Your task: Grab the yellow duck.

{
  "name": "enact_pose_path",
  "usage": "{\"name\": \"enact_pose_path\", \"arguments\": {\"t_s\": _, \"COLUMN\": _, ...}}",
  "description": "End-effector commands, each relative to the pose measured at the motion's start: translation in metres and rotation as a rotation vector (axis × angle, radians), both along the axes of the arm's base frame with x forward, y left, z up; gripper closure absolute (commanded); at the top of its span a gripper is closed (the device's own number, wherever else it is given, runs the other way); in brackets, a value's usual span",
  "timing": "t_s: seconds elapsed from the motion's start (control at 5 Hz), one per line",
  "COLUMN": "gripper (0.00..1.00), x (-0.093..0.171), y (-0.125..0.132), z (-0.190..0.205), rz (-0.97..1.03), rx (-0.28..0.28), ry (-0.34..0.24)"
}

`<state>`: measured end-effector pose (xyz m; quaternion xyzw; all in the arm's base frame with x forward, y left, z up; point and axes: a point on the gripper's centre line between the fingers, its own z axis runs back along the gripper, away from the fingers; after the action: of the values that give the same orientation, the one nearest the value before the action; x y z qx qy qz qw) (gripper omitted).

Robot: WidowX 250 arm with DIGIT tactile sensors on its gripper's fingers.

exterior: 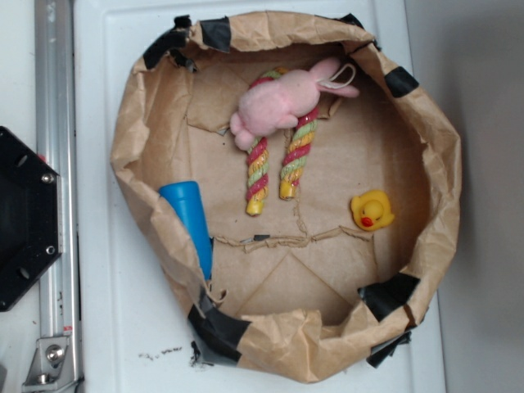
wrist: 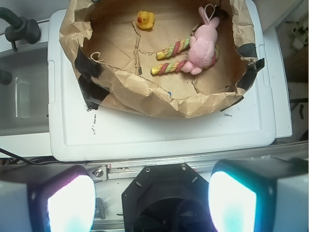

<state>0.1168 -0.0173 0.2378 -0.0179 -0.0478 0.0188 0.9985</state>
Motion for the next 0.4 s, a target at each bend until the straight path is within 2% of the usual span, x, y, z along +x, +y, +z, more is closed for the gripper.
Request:
{"name": "enact_pose_path", "arguments": {"t_s": 0.0, "gripper": 0.0, "x": 0.0, "y": 0.0, "z": 0.0, "rz": 0.0, "rx": 0.0, "ry": 0.0}}
{"name": "enact_pose_path", "arguments": {"t_s": 0.2, "gripper": 0.0, "x": 0.05, "y": 0.012, "z": -0.02, "rz": 0.003, "rx": -0.003, "ry": -0.064}}
